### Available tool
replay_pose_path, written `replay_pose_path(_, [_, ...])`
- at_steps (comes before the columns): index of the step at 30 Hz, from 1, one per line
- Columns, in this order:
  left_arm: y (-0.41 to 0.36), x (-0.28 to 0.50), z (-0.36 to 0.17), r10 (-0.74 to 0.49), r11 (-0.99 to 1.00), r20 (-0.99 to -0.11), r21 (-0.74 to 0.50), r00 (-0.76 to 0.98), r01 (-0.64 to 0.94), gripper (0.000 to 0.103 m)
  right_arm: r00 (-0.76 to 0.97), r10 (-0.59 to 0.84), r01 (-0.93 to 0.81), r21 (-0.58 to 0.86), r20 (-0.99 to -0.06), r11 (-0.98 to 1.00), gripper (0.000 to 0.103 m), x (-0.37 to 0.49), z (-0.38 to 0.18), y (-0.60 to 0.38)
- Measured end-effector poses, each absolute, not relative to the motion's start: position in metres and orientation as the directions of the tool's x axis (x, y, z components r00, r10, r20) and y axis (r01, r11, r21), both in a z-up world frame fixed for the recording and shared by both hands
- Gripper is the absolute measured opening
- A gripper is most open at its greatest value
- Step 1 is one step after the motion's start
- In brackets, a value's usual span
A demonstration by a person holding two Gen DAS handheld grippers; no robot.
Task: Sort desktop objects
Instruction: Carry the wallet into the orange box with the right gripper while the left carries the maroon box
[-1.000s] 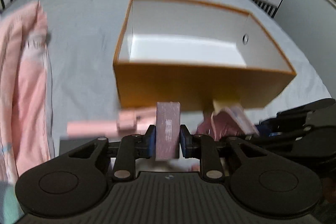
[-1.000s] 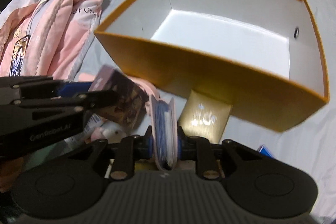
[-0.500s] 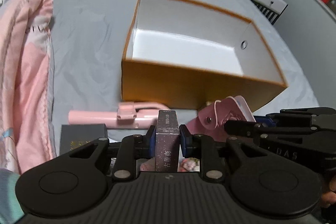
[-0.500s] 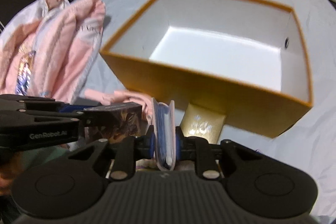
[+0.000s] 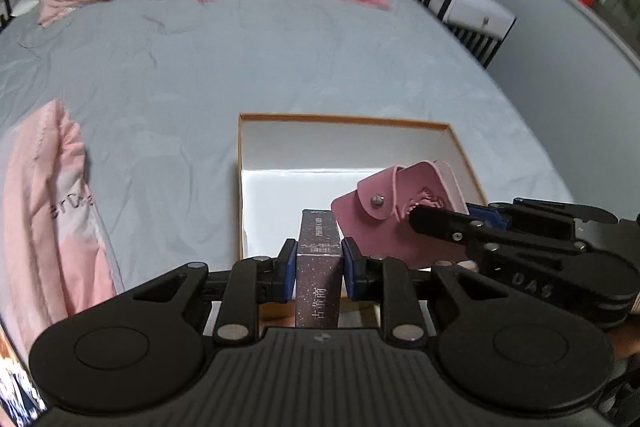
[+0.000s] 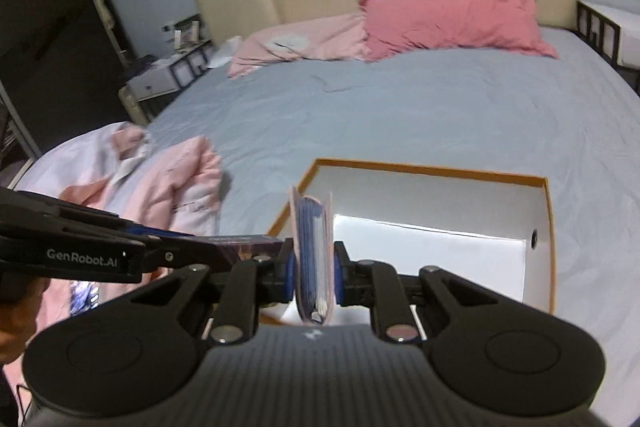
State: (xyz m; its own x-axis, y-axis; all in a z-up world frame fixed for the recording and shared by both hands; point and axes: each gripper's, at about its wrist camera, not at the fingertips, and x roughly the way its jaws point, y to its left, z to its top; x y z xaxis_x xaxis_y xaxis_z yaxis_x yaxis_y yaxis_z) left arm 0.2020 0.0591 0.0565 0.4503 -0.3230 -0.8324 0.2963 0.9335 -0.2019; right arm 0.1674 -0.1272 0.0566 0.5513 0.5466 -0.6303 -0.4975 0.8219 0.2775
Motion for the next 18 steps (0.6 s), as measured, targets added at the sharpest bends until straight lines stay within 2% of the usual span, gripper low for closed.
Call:
replay_pose_path(7, [0.040,0.265,-0.001,-0.255,0.938,-0.930,-0.171,0.264,0.301,0.026,0.482,0.523,-0.421,0.338,-0.703,0.842,0.018,0.211,0.000,-0.110])
replay_pose_path(14, [0.036,0.297,-0.044,-0.215,0.935,-0.971,-0.173,0.107,0.309,0.026,0.413,0.525,-0.379,0.384,-0.744,0.842,0.018,0.229,-0.044,-0.098])
replay_pose_path(18, [0.034,0.302,-0.060,-0.208,0.933,-0.975,-0.173,0.082,0.314,0.026,0.394,0.515,-0.367,0.383,-0.761,0.848,0.018,0.235,-0.059,-0.090])
